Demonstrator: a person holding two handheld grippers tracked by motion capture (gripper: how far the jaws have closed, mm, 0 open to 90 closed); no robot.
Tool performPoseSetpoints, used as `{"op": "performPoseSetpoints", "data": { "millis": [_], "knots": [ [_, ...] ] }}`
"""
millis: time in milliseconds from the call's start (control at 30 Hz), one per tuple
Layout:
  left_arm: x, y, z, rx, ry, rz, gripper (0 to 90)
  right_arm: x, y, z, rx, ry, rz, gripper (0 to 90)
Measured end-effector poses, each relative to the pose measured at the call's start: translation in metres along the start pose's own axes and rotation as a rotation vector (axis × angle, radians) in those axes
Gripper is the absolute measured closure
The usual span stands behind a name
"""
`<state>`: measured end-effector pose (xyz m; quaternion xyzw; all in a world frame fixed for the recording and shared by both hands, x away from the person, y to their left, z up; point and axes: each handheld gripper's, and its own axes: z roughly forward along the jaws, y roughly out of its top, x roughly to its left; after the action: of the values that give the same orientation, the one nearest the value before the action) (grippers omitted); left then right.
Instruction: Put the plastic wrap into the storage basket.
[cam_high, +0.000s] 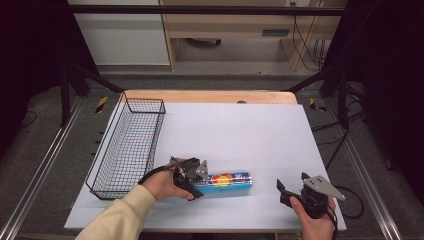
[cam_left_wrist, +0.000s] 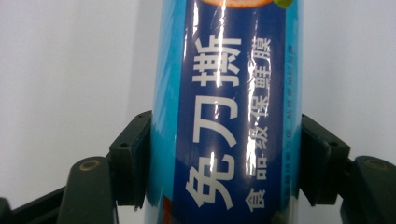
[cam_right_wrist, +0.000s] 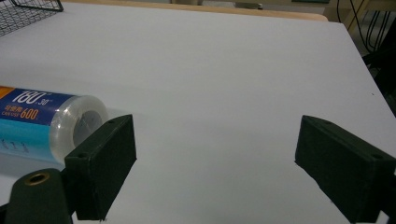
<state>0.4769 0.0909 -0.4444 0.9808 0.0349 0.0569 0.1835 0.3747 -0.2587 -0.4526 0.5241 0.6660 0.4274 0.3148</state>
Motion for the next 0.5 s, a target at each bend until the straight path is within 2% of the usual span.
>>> {"op": "performPoseSetpoints", "data": {
  "millis": [100, 167, 367, 500],
  "knots": [
    [-0.0014, 0.0005, -0.0004, -0.001, 0.001, -0.003, 31.5, 0.0003, -0.0001, 0.0001, -0.001, -0.001, -0.002, 12.6],
    [-0.0036, 0.0008, -0.0003, -0.007, 0.0, -0.023, 31.6, 0.0004, -0.0001, -0.0001, 0.002, 0.003, 0.003, 12.6],
    [-0.0059, 0.0013, -0.0042, -0.03, 0.015, -0.024, 31.8, 0.0002, 0.0, 0.0003, 0.002, 0.003, 0.006, 12.6],
    [-0.0085, 0.0004, -0.0054, -0.026, 0.032, -0.024, 31.9, 0.0005, -0.0002, 0.0003, 0.002, 0.005, 0.004, 12.6]
  ]
}}
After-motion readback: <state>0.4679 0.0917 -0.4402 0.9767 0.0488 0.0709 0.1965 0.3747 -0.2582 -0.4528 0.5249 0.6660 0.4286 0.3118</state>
